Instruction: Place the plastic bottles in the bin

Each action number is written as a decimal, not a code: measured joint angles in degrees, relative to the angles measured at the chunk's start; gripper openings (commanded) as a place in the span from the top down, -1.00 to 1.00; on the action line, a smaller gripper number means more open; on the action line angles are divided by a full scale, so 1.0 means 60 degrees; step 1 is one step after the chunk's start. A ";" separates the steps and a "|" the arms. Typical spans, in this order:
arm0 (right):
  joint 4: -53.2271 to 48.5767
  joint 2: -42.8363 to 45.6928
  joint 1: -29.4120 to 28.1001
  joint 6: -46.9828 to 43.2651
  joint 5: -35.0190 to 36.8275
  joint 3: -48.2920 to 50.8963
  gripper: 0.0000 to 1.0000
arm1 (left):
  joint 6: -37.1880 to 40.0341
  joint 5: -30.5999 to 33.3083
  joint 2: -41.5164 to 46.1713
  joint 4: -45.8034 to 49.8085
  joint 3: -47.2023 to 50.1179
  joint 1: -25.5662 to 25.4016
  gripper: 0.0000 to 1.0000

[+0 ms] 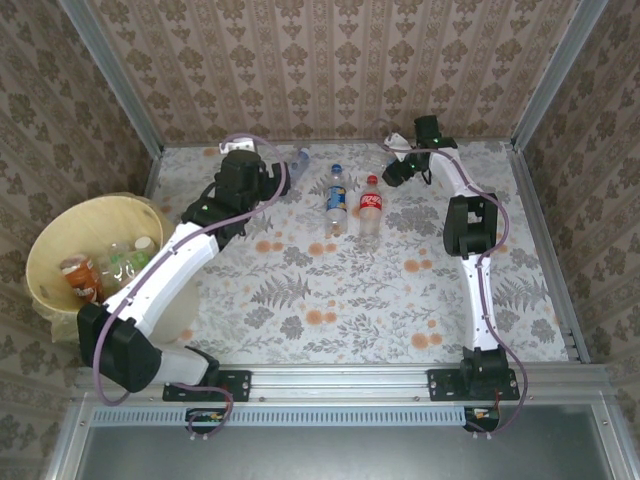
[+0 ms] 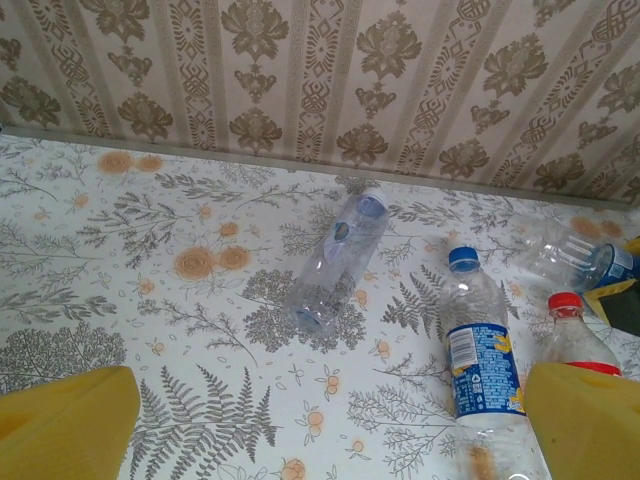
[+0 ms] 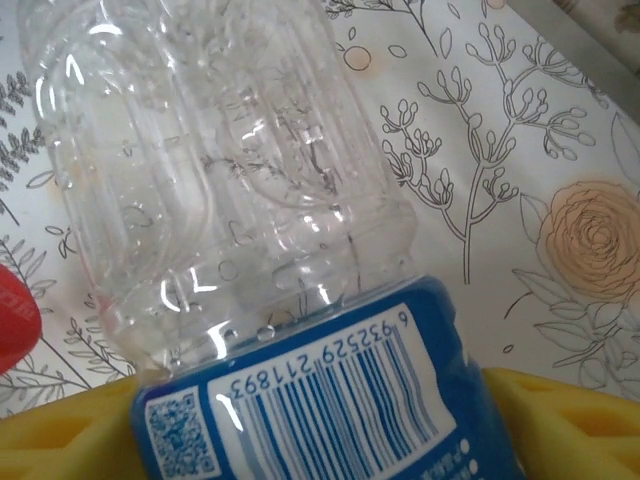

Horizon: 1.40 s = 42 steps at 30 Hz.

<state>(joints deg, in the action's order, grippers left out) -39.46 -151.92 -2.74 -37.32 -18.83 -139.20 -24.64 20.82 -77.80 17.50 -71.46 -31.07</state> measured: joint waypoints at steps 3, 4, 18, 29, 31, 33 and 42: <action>0.0069 0.0000 -0.0022 0.0022 0.0135 -0.0007 -0.20 | 0.0000 -0.0004 -0.0117 0.0004 -0.0004 -0.0007 -1.00; 0.0091 0.0004 -0.0022 0.0044 0.0178 -0.0007 -0.17 | 0.0004 -0.0004 -0.0157 0.0011 -0.0018 -0.0007 -1.00; 0.1184 0.2703 0.0146 0.1242 0.0277 0.3512 -0.03 | 0.0153 -0.0525 -0.0280 -0.0076 -0.0106 -0.0033 -1.00; 0.5187 0.7380 0.0248 0.4306 -0.0291 0.8648 -0.02 | 0.0259 -0.2167 -0.0277 -0.1173 0.0182 -0.0255 -1.00; 0.6127 0.7872 0.0204 0.5315 -0.0612 0.9562 -0.01 | 0.0255 -0.2732 -0.0277 -0.1497 0.0291 -0.0266 -1.00; 0.7202 0.8335 0.0117 0.6433 -0.0954 1.0539 0.01 | 0.0255 -0.3213 -0.0277 -0.1836 0.0372 -0.0299 -1.00; 1.0251 0.9836 -0.1421 0.9770 -0.1617 1.3315 -0.02 | -0.0350 -0.5111 -0.0674 -0.3224 0.0397 -0.0576 -1.00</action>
<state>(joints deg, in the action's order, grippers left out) 22.04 -92.90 -11.27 21.30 -28.53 -59.31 -26.74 -9.85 -81.84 -1.85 -69.08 -34.52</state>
